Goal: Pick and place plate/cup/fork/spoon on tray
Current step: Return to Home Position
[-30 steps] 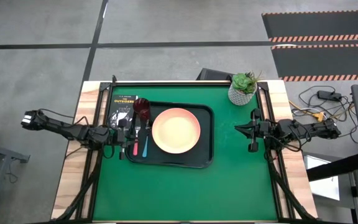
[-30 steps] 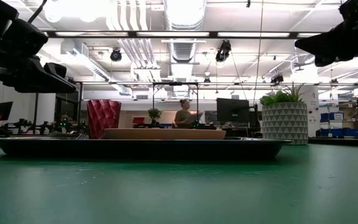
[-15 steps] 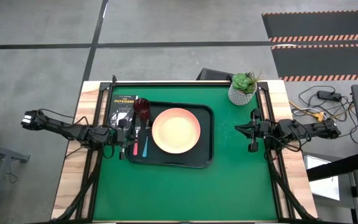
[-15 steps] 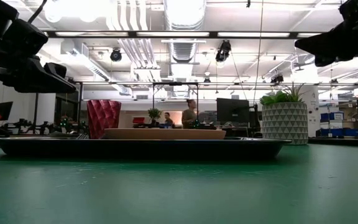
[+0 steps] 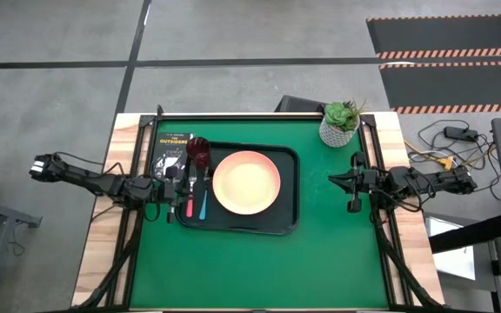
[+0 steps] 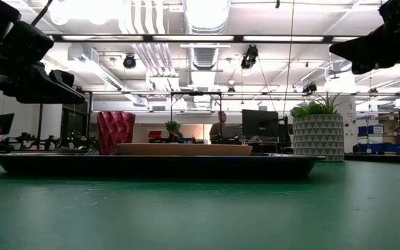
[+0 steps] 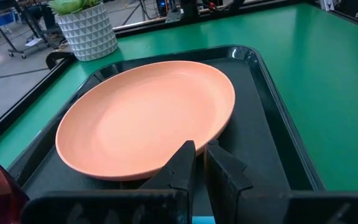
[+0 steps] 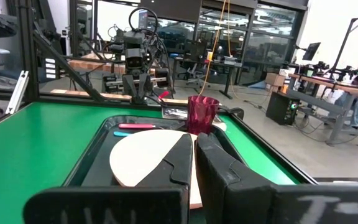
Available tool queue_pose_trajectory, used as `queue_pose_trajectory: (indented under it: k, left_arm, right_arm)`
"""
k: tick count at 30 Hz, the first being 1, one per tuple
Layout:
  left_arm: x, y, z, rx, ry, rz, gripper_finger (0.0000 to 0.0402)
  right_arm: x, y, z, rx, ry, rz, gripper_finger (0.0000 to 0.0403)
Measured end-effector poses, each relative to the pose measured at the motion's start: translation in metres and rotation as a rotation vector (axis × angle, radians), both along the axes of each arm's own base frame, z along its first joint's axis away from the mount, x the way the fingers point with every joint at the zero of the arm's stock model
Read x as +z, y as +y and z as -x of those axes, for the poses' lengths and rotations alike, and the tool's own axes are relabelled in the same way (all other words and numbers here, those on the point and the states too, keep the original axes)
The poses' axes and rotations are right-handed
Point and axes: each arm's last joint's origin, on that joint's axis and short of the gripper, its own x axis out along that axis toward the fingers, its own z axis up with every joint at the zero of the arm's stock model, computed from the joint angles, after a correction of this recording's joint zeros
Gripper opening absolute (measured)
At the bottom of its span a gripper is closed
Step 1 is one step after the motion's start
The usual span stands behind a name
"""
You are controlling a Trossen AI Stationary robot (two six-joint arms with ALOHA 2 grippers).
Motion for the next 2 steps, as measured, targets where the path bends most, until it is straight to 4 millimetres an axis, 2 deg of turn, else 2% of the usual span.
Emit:
queue_pose_trajectory:
  k: [2]
  left_arm:
    - [-0.0001,0.0000,0.0000,0.000,0.001,0.000,0.0015]
  right_arm:
    - [0.0001,0.0000,0.0000,0.000,0.000,0.000,0.0009]
